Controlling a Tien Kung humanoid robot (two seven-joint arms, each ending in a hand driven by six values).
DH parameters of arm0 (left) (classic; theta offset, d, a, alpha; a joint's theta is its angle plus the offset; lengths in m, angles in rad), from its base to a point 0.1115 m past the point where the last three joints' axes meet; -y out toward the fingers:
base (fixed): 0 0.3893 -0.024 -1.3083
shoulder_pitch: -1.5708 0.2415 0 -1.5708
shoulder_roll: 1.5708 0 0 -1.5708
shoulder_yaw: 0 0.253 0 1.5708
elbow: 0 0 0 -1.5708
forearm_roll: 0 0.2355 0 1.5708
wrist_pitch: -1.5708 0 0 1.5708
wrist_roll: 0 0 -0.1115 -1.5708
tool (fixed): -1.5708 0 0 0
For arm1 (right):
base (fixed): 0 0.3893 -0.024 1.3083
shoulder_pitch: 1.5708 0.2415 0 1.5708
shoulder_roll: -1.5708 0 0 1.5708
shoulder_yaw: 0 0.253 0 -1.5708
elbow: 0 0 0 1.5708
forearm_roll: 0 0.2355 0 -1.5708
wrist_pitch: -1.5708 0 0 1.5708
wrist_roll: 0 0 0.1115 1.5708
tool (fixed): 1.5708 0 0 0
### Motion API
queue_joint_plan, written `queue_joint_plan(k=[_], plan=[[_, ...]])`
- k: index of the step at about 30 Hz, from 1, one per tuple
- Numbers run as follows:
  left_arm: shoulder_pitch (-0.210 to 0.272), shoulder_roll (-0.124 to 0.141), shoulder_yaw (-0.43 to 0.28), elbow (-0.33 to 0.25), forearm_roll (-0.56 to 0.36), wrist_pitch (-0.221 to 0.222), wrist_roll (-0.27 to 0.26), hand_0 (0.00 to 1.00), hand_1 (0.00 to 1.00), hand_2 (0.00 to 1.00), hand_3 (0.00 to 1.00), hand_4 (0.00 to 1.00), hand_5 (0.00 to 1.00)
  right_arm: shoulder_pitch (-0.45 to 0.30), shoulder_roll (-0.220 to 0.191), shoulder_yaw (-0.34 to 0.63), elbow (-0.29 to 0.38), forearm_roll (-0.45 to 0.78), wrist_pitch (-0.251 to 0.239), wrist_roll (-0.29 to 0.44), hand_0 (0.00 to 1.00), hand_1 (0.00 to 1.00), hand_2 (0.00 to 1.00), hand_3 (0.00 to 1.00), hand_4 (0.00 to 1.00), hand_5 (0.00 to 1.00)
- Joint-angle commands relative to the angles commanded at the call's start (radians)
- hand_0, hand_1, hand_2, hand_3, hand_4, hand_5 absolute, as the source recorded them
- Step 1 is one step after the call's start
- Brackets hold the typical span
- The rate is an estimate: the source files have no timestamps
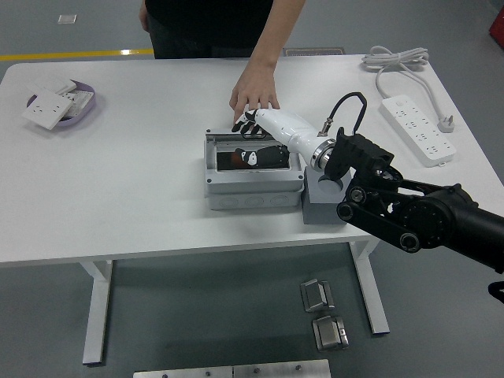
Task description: Pick up the cylinder from the cube,place it in the box,flap close box
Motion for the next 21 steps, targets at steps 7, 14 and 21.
queue_joint_plan(k=[7,14,21], plan=[[0.004,-0.003,-0.007,0.000,0.004,0.001,0.004,0.598,0.621,0.609,0.611,0.666,0.299,-0.032,-0.006,0.010,0.021,-0.025,-0.003,-0.007,0.583,0.630,0.655,0.693,0.612,0.303],[0.004,-0.005,-0.010,0.000,0.006,0.001,0.005,0.598,0.621,0.609,0.611,0.664,0.298,-0.062,-0.016,0.078,0.016,-0.053,-0.005,-0.012,0.579,0.632,0.656,0.697,0.604,0.298],[0.012,-0.009,-0.026,0.000,0.015,0.006,0.015,0.598,0.621,0.609,0.610,0.663,0.298,-0.160,-0.068,0.242,0.077,-0.139,-0.008,-0.028,0.583,0.628,0.655,0.698,0.589,0.283]])
